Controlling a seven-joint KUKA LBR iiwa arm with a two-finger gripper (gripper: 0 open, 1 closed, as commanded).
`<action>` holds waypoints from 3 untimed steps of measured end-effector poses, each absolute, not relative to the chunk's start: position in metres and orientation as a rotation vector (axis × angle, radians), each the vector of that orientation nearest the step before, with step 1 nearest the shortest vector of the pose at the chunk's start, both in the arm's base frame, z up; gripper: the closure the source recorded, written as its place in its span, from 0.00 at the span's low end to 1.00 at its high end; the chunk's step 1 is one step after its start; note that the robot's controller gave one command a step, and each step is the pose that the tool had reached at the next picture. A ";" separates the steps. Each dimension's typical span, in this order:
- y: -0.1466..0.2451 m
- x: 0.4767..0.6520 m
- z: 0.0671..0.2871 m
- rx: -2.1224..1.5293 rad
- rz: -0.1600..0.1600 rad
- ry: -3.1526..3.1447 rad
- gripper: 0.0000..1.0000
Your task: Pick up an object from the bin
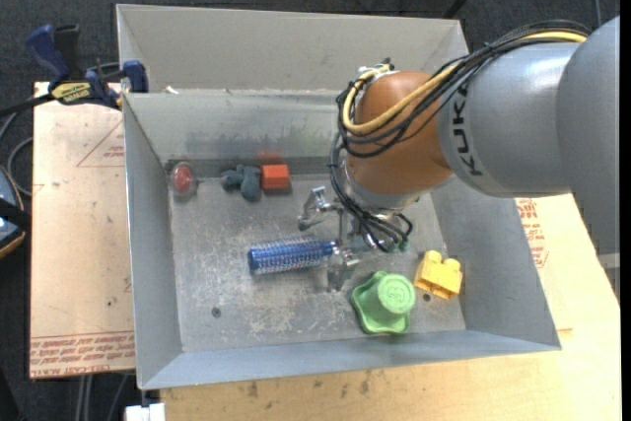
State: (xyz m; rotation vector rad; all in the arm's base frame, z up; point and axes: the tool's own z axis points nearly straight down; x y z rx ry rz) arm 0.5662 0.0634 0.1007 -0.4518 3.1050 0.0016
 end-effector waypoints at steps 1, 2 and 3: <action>0.068 0.567 0.115 -0.662 0.002 3.067 0.00; 0.052 0.577 0.073 -0.622 0.008 3.074 0.00; 0.053 0.579 0.076 -0.622 0.004 3.078 0.00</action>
Offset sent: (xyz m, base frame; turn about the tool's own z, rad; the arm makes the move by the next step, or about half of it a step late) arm -0.0004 0.0033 0.0139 -0.1383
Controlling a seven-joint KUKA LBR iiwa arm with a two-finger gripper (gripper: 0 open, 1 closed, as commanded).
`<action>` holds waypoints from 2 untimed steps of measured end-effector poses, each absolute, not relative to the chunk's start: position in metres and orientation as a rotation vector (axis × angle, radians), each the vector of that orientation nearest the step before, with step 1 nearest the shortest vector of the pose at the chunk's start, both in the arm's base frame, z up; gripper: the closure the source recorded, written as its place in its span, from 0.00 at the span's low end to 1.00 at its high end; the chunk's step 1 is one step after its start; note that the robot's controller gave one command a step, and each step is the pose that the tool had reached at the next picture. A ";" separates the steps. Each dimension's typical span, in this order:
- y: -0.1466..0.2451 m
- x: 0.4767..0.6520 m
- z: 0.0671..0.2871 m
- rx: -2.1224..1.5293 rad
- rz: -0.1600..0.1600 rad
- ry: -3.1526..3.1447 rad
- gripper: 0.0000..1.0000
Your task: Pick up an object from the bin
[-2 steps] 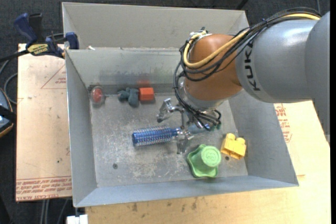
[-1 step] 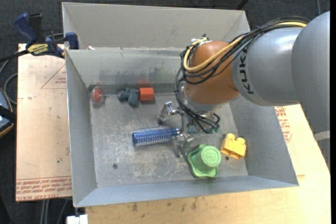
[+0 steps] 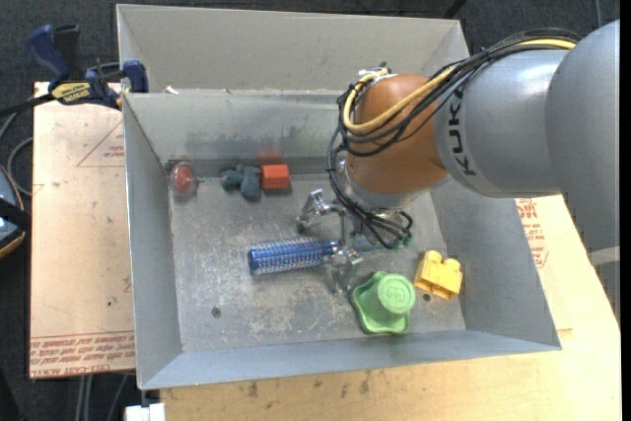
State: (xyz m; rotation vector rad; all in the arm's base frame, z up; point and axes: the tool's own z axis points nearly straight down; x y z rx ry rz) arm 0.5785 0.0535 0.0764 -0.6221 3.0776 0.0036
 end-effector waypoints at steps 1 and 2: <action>0.052 0.580 0.079 -0.616 0.001 3.075 1.00; 0.053 0.582 0.170 -0.612 0.000 3.072 1.00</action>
Offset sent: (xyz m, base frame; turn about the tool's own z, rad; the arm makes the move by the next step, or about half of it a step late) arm 0.0000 0.0000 0.0000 0.0000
